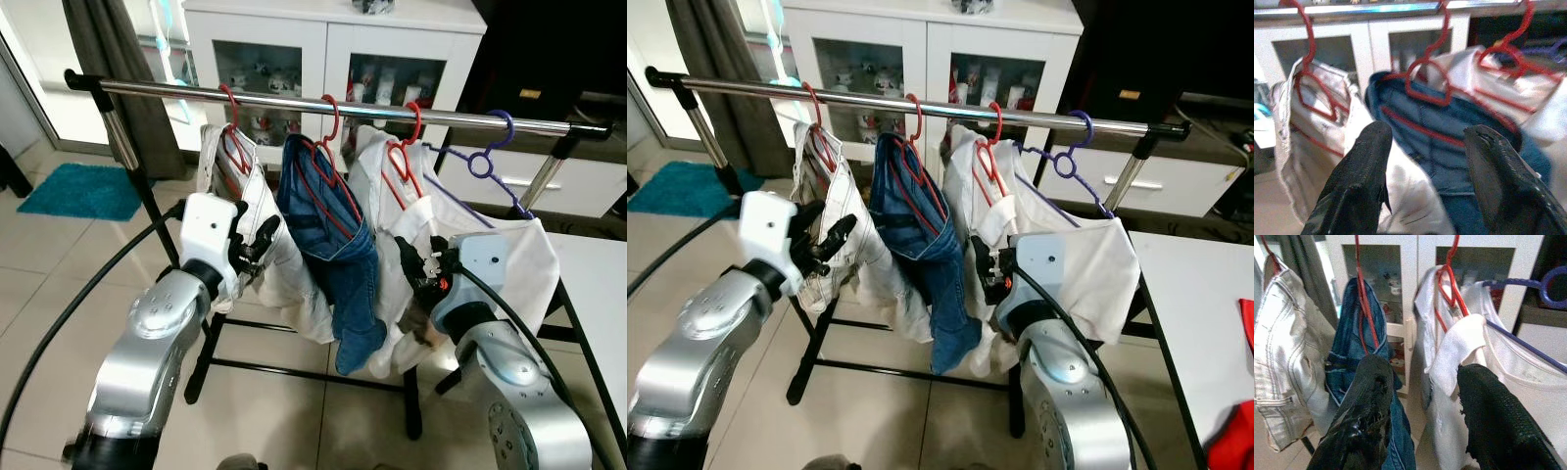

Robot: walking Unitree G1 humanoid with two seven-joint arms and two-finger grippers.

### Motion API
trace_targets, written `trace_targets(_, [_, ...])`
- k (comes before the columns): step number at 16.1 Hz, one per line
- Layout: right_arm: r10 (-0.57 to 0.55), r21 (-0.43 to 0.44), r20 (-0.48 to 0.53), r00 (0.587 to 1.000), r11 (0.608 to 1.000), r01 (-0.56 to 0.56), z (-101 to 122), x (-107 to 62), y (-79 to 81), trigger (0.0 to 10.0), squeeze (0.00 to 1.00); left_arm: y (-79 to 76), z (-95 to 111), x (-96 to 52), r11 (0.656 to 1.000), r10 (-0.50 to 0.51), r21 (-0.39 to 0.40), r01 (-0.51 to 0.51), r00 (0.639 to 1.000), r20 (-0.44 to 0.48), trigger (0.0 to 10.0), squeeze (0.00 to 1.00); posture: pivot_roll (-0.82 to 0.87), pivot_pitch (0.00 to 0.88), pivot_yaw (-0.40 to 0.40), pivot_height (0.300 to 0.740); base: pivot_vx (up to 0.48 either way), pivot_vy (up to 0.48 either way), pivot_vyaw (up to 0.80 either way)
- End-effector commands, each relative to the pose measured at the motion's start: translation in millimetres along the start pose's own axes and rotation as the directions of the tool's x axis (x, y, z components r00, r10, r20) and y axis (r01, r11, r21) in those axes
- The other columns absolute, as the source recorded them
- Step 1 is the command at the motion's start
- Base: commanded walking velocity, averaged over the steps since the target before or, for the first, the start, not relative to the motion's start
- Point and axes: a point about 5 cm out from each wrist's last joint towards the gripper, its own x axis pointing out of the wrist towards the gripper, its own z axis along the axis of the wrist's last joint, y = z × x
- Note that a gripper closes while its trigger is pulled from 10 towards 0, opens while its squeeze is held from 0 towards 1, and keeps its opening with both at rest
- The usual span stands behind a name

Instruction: Hang hanger

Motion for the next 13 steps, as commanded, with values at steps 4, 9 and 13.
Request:
trace_targets(4, [-0.055,0.035,-0.024,0.998,0.998,0.056,-7.1,-0.8,-5.8,10.0,0.00,-1.9,-1.7,-11.9,0.998,0.030,-0.049,-0.031,0.999,-0.035,10.0,0.99,0.08,0.021,-0.029,0.740,0.000,0.276,0.00])
trace_targets(9, [-0.056,0.075,-0.023,0.998,0.996,0.057,-4.5,1.1,-8.3,10.0,0.00,-3.9,2.7,-10.3,0.997,0.075,-0.021,-0.076,0.996,-0.055,10.0,0.00,0.08,0.011,-0.027,0.740,0.000,0.352,0.00])
trace_targets(13, [-0.015,0.056,-0.006,1.000,0.998,0.015,1.4,6.4,-5.1,10.0,0.00,-7.5,5.0,-5.4,0.998,0.060,0.011,-0.060,0.997,-0.042,10.0,0.00,0.08,0.002,-0.024,0.740,0.000,0.000,0.00])
